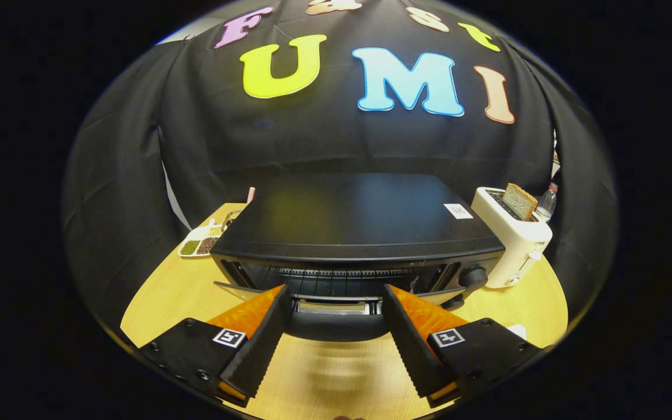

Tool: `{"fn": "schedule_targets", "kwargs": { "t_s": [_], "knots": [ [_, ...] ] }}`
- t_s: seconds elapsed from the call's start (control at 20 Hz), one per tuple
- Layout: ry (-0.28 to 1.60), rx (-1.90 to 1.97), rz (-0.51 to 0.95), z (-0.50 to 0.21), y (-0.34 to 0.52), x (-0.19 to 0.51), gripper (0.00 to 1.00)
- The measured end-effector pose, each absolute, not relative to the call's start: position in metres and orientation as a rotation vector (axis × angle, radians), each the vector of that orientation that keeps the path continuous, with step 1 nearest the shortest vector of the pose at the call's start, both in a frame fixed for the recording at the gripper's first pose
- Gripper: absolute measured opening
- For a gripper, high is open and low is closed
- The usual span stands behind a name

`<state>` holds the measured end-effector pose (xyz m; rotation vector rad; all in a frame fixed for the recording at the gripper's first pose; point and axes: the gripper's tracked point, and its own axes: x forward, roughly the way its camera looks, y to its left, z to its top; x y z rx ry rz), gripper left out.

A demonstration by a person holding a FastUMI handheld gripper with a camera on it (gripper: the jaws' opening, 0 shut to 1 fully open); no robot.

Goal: Open the toaster oven, put the food inside, and close the toaster oven door.

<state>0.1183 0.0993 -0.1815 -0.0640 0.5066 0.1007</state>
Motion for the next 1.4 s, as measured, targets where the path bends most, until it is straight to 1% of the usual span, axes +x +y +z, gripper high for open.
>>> {"fn": "schedule_targets", "kwargs": {
  "t_s": [0.65,0.8,0.95,1.05,1.15,1.4],
  "knots": [
    [0.589,-0.075,0.145,-0.209,0.095,0.082,1.00],
    [0.617,-0.058,0.142,-0.220,0.094,0.066,0.98],
    [0.682,-0.020,0.137,-0.238,0.093,0.049,0.98],
    [0.771,-0.024,0.144,-0.262,0.093,0.034,0.96],
    [0.849,-0.029,0.146,-0.283,0.093,0.025,0.97],
    [0.912,0.016,0.132,-0.297,0.089,0.003,0.98]
  ]
}}
